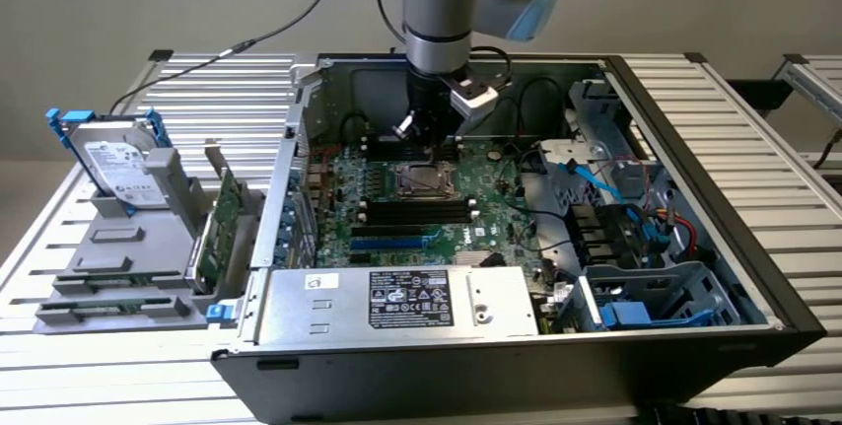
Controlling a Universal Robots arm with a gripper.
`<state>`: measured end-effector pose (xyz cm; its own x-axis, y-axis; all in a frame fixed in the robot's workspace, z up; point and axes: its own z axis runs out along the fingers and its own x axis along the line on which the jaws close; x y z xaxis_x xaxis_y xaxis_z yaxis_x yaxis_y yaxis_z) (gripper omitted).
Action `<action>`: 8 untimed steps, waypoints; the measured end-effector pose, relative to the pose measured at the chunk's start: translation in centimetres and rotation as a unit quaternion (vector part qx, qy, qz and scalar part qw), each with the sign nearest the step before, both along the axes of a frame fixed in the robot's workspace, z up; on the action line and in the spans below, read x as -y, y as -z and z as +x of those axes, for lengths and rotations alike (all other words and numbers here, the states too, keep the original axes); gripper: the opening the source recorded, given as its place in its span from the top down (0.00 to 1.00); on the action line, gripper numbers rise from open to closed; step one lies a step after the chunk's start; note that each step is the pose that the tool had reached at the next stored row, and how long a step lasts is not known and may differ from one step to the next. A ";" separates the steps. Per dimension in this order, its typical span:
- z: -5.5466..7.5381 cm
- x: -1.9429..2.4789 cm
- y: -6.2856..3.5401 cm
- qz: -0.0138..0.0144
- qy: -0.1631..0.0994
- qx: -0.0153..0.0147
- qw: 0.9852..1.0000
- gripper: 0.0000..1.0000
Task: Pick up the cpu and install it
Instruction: 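Install the first cpu locking lever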
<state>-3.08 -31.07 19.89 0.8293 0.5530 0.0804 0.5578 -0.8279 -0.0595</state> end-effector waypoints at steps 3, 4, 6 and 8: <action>0.0 0.03 -0.02 0.012 0.000 0.000 1.000 0.89; 0.0 0.03 -0.01 0.015 0.000 0.000 1.000 0.89; 0.0 0.04 -0.01 0.021 0.000 0.000 1.000 0.89; 0.0 0.05 -0.02 0.027 0.000 0.000 1.000 0.89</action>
